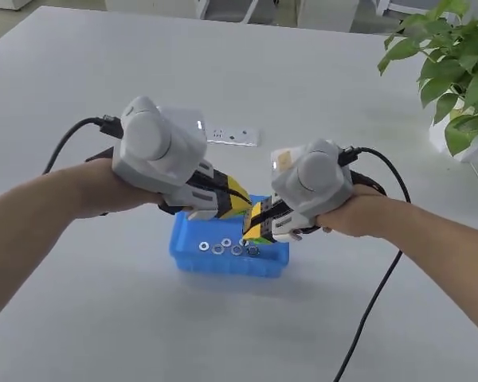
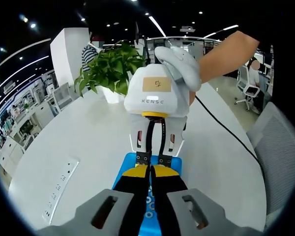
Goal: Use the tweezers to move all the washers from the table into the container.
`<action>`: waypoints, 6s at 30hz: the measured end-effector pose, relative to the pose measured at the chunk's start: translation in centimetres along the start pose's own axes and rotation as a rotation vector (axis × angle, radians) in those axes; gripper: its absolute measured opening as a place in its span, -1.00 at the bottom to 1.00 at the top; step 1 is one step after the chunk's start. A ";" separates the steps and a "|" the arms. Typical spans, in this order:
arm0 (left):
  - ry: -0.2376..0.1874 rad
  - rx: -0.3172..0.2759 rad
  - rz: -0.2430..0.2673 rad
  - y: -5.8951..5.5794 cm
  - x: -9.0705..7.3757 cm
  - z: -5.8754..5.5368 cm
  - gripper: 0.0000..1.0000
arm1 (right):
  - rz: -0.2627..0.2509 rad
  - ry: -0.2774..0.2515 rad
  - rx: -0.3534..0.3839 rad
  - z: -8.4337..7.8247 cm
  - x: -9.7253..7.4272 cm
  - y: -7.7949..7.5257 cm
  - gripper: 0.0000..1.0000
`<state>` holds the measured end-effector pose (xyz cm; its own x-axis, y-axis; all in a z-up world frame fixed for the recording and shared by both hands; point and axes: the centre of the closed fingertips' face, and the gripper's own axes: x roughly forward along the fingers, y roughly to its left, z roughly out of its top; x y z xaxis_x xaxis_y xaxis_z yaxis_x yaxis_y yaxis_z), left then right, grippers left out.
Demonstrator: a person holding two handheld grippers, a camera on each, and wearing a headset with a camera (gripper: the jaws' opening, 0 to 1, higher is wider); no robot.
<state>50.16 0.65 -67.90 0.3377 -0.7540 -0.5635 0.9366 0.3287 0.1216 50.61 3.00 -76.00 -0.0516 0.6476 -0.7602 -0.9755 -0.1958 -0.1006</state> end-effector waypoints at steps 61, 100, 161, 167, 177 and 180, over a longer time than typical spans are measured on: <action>-0.071 0.071 -0.149 -7.3 -6.2 5.7 -0.91 | -0.020 -0.191 0.075 6.4 -4.4 7.6 -0.75; 0.178 0.095 -0.199 -10.4 -6.2 -2.6 -0.91 | 0.035 0.051 -0.025 2.3 -1.6 11.0 -0.87; 0.448 0.019 -0.213 -12.2 -1.1 -14.3 -0.89 | 0.120 0.174 0.011 -2.2 2.6 13.8 -0.77; 0.448 0.012 -0.210 -12.3 -1.2 -14.3 -0.88 | 0.119 0.174 0.013 -2.3 2.5 13.9 -0.75; 0.439 0.001 -0.184 -11.9 -1.6 -14.1 -0.74 | 0.101 0.183 0.008 -2.5 1.6 13.6 -0.61; 0.425 -0.020 -0.172 -11.8 -1.8 -13.7 -0.66 | 0.083 0.174 0.014 -2.4 0.9 13.3 -0.56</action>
<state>37.24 5.93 -79.51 0.1049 -0.4997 -0.8598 0.9724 0.2329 -0.0167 38.05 -0.77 -79.54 -0.0957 0.4925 -0.8650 -0.9723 -0.2326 -0.0248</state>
